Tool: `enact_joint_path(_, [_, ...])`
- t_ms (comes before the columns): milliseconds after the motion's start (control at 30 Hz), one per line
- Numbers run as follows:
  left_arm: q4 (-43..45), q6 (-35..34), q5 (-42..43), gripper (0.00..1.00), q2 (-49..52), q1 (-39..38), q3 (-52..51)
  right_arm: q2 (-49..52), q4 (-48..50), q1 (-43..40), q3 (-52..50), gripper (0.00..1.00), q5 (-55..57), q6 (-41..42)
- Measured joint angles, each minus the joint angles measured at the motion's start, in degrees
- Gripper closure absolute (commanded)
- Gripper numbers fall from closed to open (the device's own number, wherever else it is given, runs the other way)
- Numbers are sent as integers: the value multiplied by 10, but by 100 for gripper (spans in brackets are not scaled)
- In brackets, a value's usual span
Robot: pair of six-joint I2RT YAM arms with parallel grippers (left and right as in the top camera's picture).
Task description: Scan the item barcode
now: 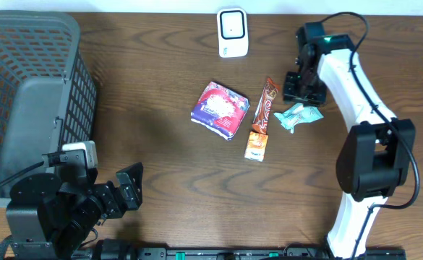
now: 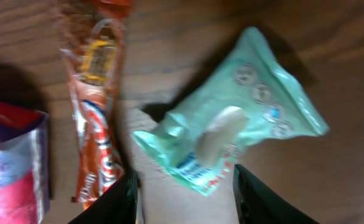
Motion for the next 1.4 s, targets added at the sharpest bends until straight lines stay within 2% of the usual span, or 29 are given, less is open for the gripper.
enact_joint_path(133, [0, 0, 0, 2, 0, 0, 0, 0, 21, 38, -1, 56, 42, 0])
enact_joint_path(333, [0, 0, 0, 2, 0, 0, 0, 3, 37, 75, -1, 66, 107, 16])
enact_joint_path(733, [0, 0, 0, 2, 0, 0, 0, 97, 14, 77, -3, 65, 141, 45])
enact_joint_path(1000, [0, 0, 0, 2, 0, 0, 0, 106, 0, 78, 0, 61, 149, 40])
enact_joint_path(1400, [0, 0, 0, 2, 0, 0, 0, 131, -79, 78, 4, 56, 177, 38])
